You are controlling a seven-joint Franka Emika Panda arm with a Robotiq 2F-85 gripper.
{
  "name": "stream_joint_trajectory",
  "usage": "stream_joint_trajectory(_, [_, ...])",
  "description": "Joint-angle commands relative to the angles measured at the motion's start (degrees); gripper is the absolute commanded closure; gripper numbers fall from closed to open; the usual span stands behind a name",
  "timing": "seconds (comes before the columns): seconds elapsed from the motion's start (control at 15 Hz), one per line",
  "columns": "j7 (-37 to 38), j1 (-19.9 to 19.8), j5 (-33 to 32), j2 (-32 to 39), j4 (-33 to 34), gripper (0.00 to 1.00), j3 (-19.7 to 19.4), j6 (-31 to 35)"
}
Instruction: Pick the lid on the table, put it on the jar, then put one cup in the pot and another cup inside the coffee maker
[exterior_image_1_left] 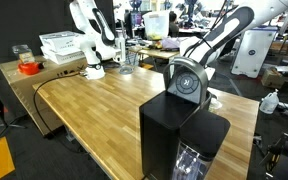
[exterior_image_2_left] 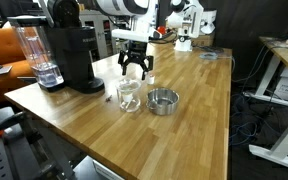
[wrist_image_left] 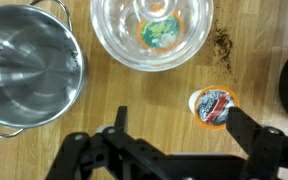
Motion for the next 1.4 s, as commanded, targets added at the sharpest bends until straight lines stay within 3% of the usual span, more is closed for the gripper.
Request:
stream_joint_trajectory(0.0, [-3.8,-1.33,0.57,2.11,3.23,0.0,2.26,-2.25])
stream_joint_trajectory(1.33, [-7.39,-2.72,7.54,0.99,-3.73,0.0,6.35,-0.63])
